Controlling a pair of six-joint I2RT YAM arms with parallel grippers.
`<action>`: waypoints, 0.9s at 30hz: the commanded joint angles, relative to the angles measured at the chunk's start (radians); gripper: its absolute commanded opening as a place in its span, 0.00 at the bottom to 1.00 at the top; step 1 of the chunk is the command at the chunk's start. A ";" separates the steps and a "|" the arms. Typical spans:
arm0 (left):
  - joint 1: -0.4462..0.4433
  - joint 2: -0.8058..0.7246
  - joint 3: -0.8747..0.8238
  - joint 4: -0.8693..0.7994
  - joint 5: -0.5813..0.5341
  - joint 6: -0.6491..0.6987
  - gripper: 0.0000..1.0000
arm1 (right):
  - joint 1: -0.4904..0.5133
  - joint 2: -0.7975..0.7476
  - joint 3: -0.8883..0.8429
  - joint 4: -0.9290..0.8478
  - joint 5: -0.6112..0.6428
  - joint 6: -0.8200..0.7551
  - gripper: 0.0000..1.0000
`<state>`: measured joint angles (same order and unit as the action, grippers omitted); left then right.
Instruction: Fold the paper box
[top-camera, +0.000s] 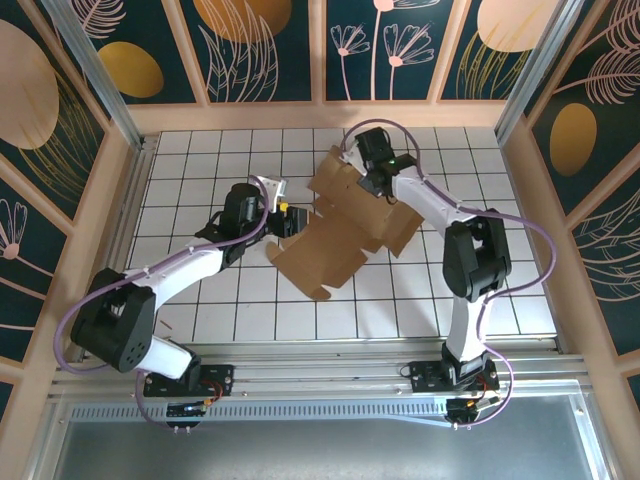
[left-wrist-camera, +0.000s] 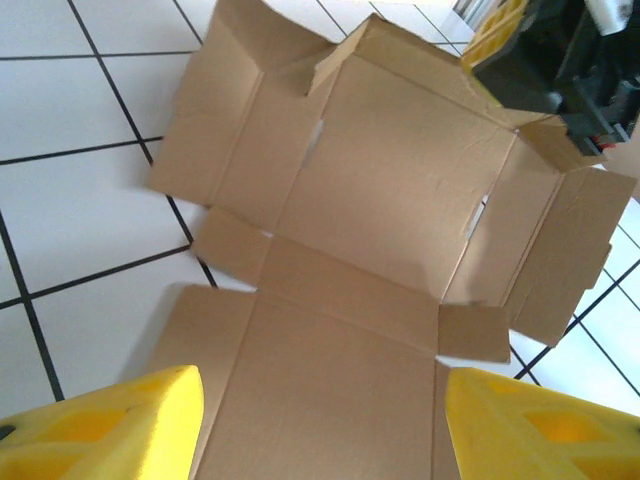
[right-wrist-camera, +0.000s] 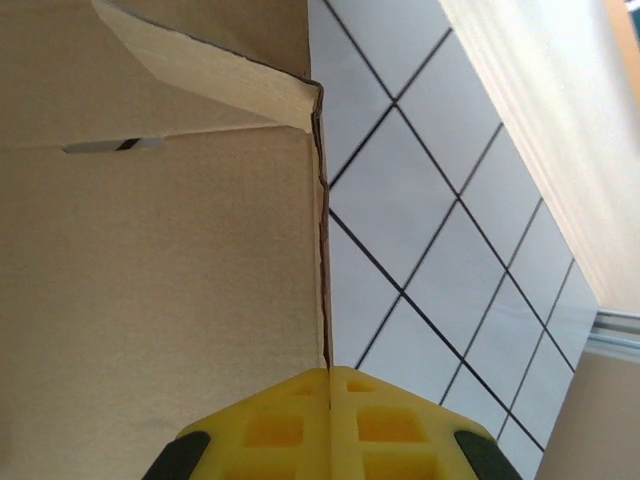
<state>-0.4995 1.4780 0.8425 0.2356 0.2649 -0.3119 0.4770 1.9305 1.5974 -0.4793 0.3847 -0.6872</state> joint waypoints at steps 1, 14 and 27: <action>-0.002 0.044 -0.022 0.048 0.013 -0.008 0.64 | 0.033 0.018 0.016 0.036 0.035 -0.023 0.00; 0.007 0.121 0.081 0.030 -0.022 0.060 0.55 | 0.149 -0.132 0.030 0.182 0.260 -0.305 0.00; 0.009 0.076 -0.084 0.438 -0.059 0.366 0.51 | 0.248 -0.226 -0.231 0.398 0.302 -0.360 0.00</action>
<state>-0.4957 1.5581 0.7929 0.4629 0.1989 -0.1204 0.7158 1.7454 1.4044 -0.1570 0.6624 -1.0420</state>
